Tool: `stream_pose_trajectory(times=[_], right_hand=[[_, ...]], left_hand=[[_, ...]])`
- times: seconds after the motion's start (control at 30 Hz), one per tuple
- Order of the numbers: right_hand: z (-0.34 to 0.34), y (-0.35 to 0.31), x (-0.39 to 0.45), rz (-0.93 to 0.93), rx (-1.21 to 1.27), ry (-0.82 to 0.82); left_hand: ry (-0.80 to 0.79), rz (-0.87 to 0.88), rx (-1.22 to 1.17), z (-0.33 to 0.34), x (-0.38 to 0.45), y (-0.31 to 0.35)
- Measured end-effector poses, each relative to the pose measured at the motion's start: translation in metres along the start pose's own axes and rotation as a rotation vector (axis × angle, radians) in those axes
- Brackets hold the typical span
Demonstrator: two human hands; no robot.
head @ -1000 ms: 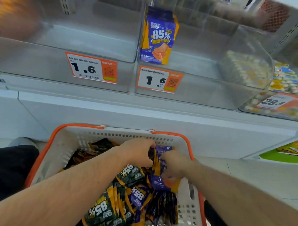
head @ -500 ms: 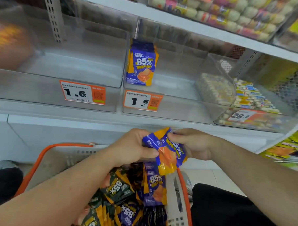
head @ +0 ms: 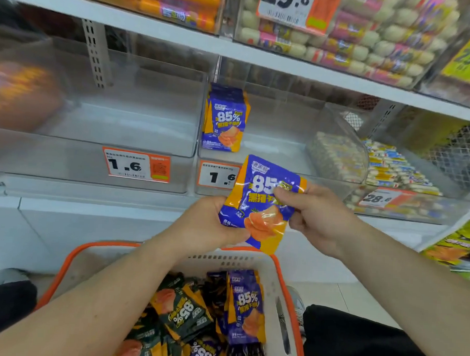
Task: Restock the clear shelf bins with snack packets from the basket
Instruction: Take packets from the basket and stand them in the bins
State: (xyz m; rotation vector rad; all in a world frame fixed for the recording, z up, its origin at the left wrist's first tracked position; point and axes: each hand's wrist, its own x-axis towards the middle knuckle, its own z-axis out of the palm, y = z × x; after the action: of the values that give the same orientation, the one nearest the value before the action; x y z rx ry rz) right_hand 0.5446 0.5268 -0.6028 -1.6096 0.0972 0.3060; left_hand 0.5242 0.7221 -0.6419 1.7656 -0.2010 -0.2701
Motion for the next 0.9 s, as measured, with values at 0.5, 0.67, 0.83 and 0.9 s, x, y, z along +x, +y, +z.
stream_pose_trajectory(times=[0.5,0.67,0.83,0.9], right_hand=[[0.012,-0.092,0.119,-0.08,-0.21,0.316],[0.042,-0.083,0.164,-0.174,-0.421,0.27],[0.058,-0.072,0.192,-0.142,-0.433,0.213],[0.058,-0.067,0.2,-0.144,-0.434,0.238]], left_hand=[[0.553,0.02,0.965,-0.084,0.058,0.036],[0.677,0.108,1.215,-0.072,0.063,0.017],[0.692,0.124,1.245,-0.072,0.069,0.014],[0.702,0.152,1.228,-0.071,0.069,0.013]])
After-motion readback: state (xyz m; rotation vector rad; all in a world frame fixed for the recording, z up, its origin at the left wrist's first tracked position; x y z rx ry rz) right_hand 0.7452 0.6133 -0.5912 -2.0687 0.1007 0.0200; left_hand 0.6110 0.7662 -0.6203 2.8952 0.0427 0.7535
